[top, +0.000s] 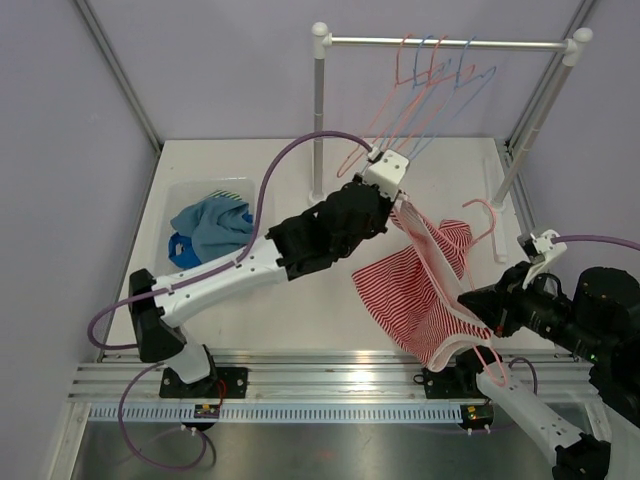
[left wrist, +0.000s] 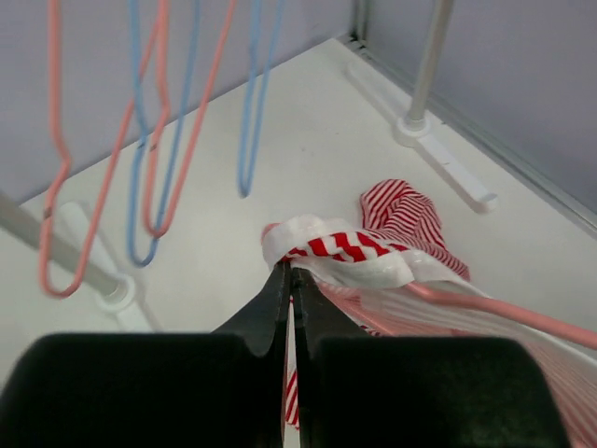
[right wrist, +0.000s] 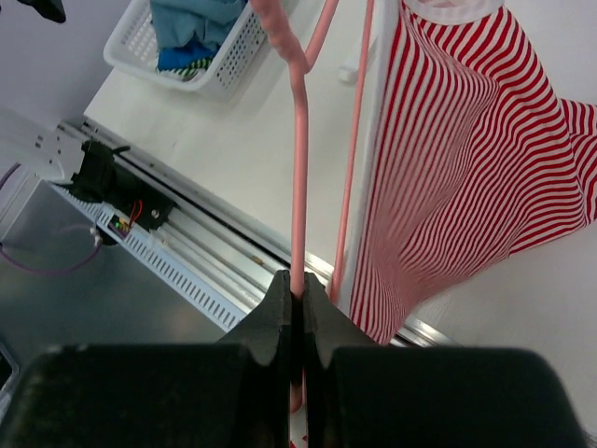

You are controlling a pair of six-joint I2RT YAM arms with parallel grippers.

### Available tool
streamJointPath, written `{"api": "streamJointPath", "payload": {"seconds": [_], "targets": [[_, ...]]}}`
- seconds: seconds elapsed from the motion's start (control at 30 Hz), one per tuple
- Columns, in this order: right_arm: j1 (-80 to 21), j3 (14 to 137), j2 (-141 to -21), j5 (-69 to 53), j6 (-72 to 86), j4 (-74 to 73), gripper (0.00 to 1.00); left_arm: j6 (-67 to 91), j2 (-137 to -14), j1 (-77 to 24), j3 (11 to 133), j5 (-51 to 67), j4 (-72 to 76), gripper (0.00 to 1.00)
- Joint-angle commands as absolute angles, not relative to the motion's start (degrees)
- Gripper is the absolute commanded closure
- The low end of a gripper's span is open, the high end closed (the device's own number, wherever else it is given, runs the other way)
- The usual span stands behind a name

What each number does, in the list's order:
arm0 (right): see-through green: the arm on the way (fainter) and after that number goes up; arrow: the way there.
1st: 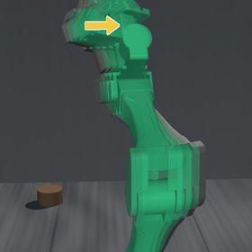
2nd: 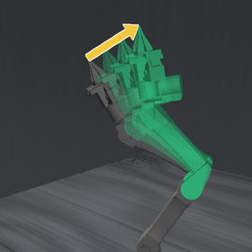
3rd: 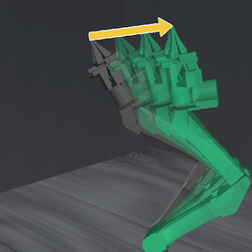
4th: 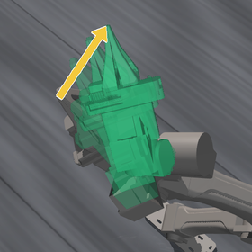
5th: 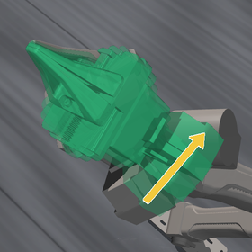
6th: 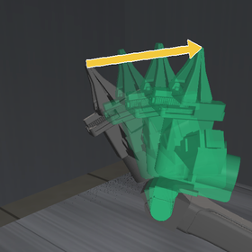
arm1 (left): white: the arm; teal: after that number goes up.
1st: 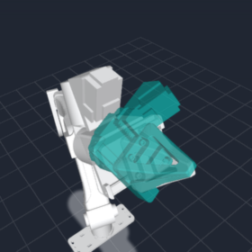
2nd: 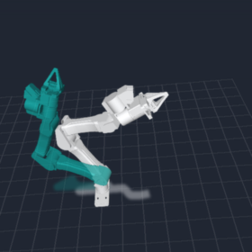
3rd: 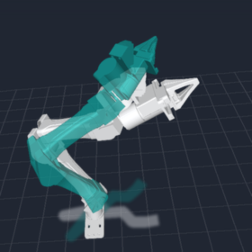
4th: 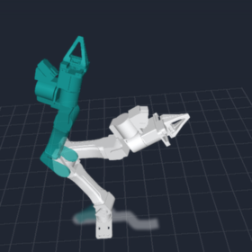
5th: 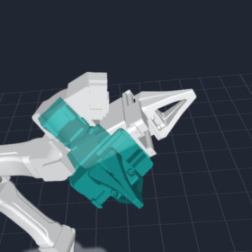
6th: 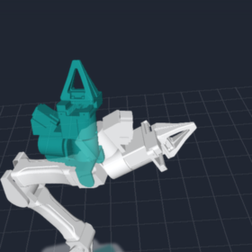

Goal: Remove the tank top from the hanger

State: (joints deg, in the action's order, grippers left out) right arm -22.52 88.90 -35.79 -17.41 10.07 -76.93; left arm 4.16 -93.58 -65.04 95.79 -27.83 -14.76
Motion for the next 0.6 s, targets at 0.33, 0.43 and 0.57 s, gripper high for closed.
{"api": "streamJointPath", "payload": {"seconds": [0.33,0.43,0.57], "targets": [[-29.27,88.77,-34.28,-25.04,3.61,-75.77,1.0,21.69,-67.16,-59.34,79.37,-48.87,-24.42,1.0],[-29.18,88.25,-33.66,-28.12,3.34,-71.47,1.0,23.81,-63.65,-56.69,76.04,-45.89,-25.84,1.0],[-29.18,80.77,-31.38,-32.86,9.65,-54.89,1.0,21.63,-58.2,-56.25,69.37,-35.01,-22.33,1.0]]}}
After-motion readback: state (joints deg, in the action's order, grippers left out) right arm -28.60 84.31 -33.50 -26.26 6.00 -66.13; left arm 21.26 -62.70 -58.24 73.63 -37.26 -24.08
